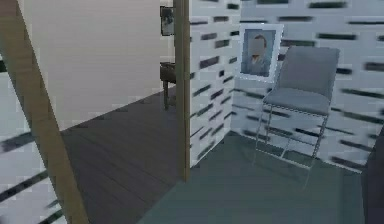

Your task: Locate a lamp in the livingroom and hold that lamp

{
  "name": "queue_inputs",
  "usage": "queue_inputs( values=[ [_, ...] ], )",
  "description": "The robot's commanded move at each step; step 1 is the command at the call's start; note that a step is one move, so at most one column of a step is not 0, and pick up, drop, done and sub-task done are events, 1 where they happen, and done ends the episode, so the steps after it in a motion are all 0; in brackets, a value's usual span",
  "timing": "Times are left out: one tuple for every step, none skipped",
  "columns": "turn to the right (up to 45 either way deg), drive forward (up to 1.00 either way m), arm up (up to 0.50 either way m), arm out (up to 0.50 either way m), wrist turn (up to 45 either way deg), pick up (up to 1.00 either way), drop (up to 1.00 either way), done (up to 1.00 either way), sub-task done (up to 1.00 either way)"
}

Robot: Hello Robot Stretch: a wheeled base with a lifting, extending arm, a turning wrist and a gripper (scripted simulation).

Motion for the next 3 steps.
queue_inputs(
  values=[
    [45.0,0.00,0.00,0.00,0.0,0.00,0.00,0.00,0.00],
    [45.0,0.00,0.00,0.00,0.0,0.00,0.00,0.00,0.00],
    [33.0,0.00,0.00,0.00,0.0,0.00,0.00,0.00,0.00]
  ],
)
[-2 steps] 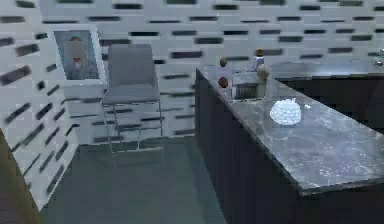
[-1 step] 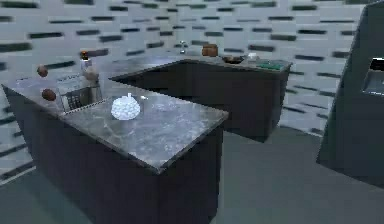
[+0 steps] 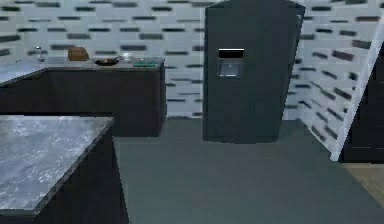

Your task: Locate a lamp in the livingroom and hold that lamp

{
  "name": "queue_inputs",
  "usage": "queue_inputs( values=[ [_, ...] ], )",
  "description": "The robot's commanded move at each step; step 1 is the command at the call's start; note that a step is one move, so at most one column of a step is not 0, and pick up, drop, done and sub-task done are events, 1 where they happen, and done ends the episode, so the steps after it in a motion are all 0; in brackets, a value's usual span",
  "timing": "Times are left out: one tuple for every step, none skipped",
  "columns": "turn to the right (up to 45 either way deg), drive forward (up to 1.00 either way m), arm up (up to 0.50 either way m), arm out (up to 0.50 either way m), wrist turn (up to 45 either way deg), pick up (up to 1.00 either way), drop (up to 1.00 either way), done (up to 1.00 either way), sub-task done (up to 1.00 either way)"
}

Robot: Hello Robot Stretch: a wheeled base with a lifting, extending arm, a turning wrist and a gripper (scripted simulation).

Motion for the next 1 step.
queue_inputs(
  values=[
    [0.0,0.10,0.00,0.00,0.0,0.00,0.00,0.00,0.00]
  ],
)
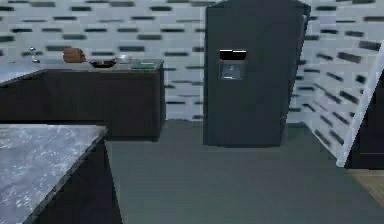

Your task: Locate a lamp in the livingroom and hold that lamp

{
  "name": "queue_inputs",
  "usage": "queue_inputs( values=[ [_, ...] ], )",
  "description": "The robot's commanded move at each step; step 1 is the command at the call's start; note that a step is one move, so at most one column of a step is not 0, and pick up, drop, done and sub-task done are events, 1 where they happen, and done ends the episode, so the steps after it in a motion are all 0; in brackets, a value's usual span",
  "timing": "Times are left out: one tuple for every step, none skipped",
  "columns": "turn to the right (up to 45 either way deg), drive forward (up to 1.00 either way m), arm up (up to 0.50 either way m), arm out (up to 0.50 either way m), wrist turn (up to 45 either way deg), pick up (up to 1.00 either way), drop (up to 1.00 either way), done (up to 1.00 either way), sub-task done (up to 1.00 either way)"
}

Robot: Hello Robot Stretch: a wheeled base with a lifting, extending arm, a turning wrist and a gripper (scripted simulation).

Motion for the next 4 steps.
queue_inputs(
  values=[
    [45.0,0.00,0.00,0.00,0.0,0.00,0.00,0.00,0.00],
    [27.0,0.00,0.00,0.00,0.0,0.00,0.00,0.00,0.00],
    [0.0,0.15,0.00,0.00,0.0,0.00,0.00,0.00,0.00],
    [45.0,0.00,0.00,0.00,0.0,0.00,0.00,0.00,0.00]
  ],
)
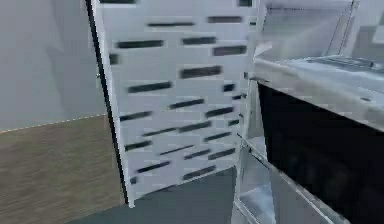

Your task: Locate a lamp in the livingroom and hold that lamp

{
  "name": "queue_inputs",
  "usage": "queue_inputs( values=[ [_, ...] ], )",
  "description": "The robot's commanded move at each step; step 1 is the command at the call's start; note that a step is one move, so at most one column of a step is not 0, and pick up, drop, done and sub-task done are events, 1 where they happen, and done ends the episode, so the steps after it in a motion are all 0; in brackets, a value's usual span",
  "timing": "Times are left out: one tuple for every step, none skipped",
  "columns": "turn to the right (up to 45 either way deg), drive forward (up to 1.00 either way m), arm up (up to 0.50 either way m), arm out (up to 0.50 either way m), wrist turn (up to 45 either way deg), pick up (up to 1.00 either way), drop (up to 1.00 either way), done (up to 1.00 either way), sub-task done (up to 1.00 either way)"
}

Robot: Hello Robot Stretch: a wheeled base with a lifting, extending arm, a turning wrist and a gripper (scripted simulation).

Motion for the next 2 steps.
queue_inputs(
  values=[
    [45.0,0.00,0.00,0.00,0.0,0.00,0.00,0.00,0.00],
    [45.0,0.00,0.00,0.00,0.0,0.00,0.00,0.00,0.00]
  ],
)
